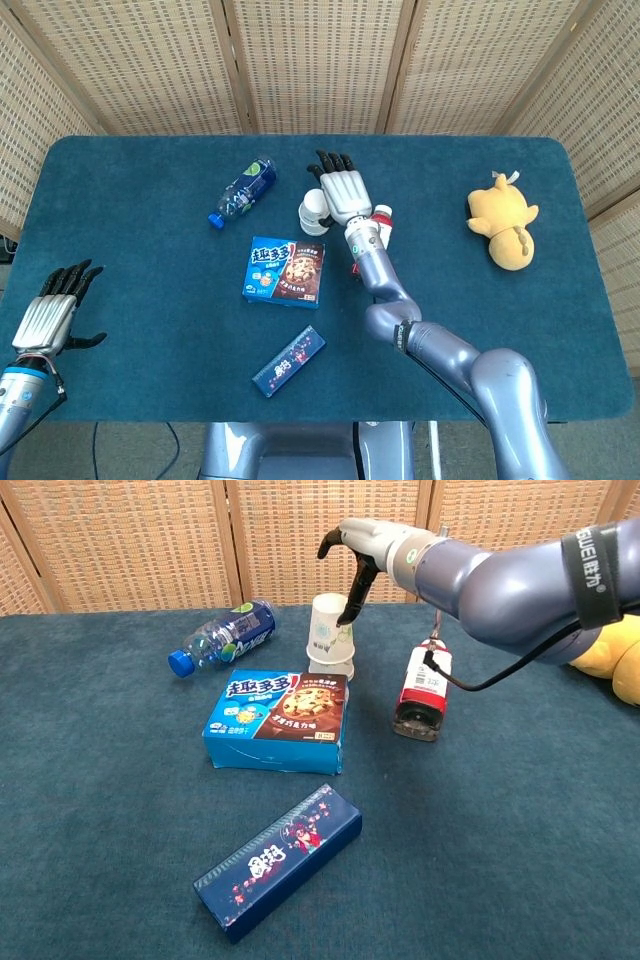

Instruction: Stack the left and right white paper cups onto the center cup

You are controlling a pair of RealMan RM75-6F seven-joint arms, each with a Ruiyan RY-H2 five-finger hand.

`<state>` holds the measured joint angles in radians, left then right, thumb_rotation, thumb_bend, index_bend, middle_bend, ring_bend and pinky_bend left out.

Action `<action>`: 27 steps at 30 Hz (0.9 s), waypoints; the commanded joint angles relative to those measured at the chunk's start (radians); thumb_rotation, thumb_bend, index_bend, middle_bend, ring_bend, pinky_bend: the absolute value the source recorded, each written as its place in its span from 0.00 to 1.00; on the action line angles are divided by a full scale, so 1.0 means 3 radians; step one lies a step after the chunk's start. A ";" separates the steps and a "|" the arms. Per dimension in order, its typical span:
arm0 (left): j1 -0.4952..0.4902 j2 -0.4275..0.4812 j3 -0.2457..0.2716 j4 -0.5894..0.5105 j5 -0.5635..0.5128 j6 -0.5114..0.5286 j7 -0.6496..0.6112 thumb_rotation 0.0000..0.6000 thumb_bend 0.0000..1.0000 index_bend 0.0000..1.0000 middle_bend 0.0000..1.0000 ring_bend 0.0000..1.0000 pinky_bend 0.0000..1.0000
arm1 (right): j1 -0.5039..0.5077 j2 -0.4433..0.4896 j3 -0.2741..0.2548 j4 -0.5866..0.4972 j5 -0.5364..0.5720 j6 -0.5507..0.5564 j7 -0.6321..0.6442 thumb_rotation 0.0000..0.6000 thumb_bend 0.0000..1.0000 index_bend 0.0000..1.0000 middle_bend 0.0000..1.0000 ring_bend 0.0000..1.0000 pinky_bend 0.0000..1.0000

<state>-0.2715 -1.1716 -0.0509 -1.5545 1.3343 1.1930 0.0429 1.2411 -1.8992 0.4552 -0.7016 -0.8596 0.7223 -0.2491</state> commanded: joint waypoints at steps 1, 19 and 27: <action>0.0002 -0.0002 0.0000 -0.0003 0.0002 0.0006 -0.0002 1.00 0.19 0.09 0.00 0.00 0.00 | -0.0039 0.0033 -0.0019 -0.0057 -0.0041 0.0046 -0.0001 1.00 0.19 0.19 0.07 0.00 0.09; 0.0116 -0.0099 -0.0023 0.0006 0.0136 0.0354 0.0020 1.00 0.19 0.00 0.00 0.00 0.00 | -0.1727 0.1602 -0.0969 -0.2524 -0.0698 0.1408 -0.0152 1.00 0.18 0.00 0.00 0.00 0.00; 0.0185 -0.0134 -0.0038 0.0040 0.0174 0.0530 0.0089 1.00 0.19 0.00 0.00 0.00 0.00 | -0.2342 0.1871 -0.1410 -0.2771 -0.1077 0.1869 0.0052 1.00 0.17 0.00 0.00 0.00 0.00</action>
<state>-0.2185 -1.2103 -0.0617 -1.5439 1.3842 1.3488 0.0669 0.5703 -1.3547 0.0608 -1.5197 -1.1532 1.2520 -0.2507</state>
